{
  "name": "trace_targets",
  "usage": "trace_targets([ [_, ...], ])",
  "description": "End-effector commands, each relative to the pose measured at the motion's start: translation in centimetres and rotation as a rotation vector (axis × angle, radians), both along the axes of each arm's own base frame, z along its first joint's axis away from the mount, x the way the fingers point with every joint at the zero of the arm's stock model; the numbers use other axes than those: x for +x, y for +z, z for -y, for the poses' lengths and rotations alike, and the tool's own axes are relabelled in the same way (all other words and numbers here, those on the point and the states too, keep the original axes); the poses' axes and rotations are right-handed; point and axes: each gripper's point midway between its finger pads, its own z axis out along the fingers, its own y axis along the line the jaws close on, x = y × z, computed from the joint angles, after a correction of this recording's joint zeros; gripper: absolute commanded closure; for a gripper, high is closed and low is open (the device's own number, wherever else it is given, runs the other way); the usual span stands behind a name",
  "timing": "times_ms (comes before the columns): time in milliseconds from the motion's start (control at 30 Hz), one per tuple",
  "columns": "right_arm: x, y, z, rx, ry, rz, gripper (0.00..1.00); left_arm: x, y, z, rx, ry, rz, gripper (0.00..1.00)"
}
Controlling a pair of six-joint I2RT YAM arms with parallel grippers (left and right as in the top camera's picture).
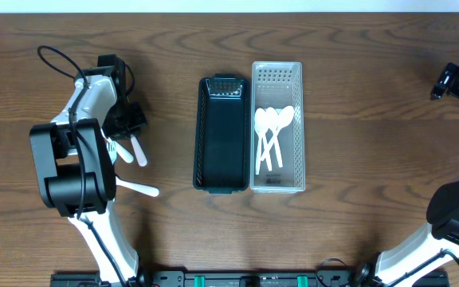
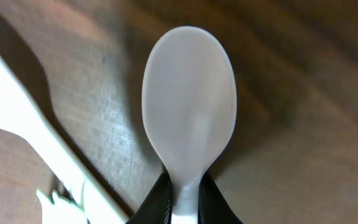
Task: Pack container
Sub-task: 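Carry the spoon into the black basket and open the left gripper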
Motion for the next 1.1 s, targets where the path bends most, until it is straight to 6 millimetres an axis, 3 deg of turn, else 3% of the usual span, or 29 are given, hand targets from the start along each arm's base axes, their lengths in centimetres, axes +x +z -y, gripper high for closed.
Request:
trace_targets([
  [0, 0.0, 0.0, -0.2, 0.002, 0.014, -0.002, 0.01, 0.4, 3.1, 0.2, 0.010, -0.038, 0.055, 0.94],
  [200, 0.0, 0.0, -0.2, 0.002, 0.014, -0.002, 0.01, -0.4, 11.0, 4.2, 0.020, -0.213, 0.155, 0.94],
  [333, 0.0, 0.0, -0.2, 0.002, 0.014, -0.001, 0.01, -2.0, 15.4, 9.3, 0.009, -0.334, 0.241, 0.94],
  [467, 0.0, 0.0, -0.2, 0.001, 0.014, 0.000, 0.01, -3.5, 17.4, 15.1, -0.022, -0.441, 0.304, 0.94],
  [567, 0.0, 0.0, -0.2, 0.002, 0.014, -0.002, 0.01, -4.3, 16.9, 18.6, -0.037, -0.536, 0.306, 0.94],
  [700, 0.0, 0.0, -0.2, 0.002, 0.014, -0.002, 0.01, -4.0, 14.8, 21.5, -0.044, -0.606, 0.285, 0.94],
  [900, 0.0, 0.0, -0.4, 0.011, 0.016, 0.000, 0.01, -3.3, 9.1, 22.2, -0.025, -0.615, 0.156, 0.94],
  [1067, 0.0, -0.1, -0.4, 0.014, 0.016, -0.001, 0.01, -3.6, 5.4, 22.0, -0.007, -0.616, 0.060, 0.94],
])
